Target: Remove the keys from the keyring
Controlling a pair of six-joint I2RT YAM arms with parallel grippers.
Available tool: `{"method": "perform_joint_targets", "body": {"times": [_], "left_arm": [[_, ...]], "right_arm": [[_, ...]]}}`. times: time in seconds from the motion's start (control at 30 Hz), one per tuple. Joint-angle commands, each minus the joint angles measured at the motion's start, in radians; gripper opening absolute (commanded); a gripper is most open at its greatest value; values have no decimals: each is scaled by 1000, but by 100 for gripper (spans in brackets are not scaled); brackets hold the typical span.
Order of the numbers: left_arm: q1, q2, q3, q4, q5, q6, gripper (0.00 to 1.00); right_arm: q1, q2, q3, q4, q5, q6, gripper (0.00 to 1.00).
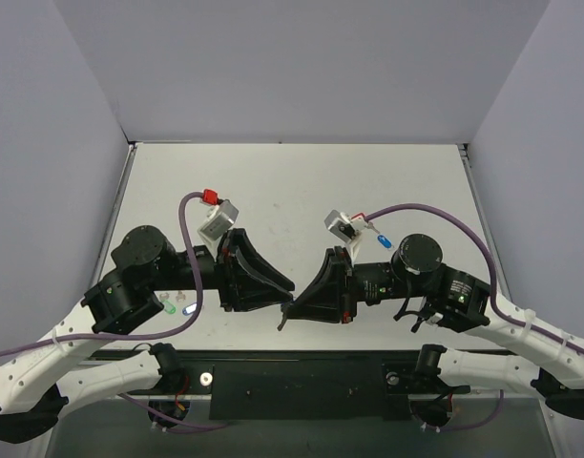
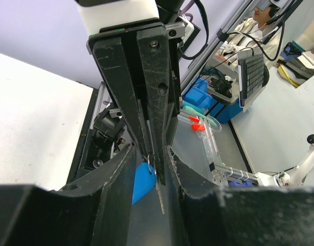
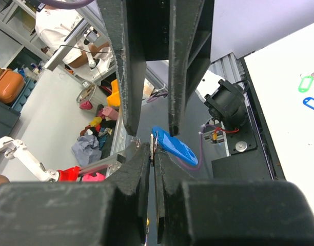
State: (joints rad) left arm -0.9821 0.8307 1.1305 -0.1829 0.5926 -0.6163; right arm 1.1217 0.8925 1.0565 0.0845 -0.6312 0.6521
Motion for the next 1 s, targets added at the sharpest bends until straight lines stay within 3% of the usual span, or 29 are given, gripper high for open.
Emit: {"method": "perform_joint_targets", "body": {"times": [0.0,0.57,0.87,0.97], "left_arm": [[-9,1,45,-3,13,20,37],[-20,-1,63,-89,3,55,34],[-26,-1,63,-105,1,59,21],[-27,1,63,-105,3,58,12]], "right_arm": [[13,10,25,34,1,-17,0],[26,10,42,21,13,-28,0],[32,11,48,14,16,-31,0],[33,13,51,12,18,-34,0]]}}
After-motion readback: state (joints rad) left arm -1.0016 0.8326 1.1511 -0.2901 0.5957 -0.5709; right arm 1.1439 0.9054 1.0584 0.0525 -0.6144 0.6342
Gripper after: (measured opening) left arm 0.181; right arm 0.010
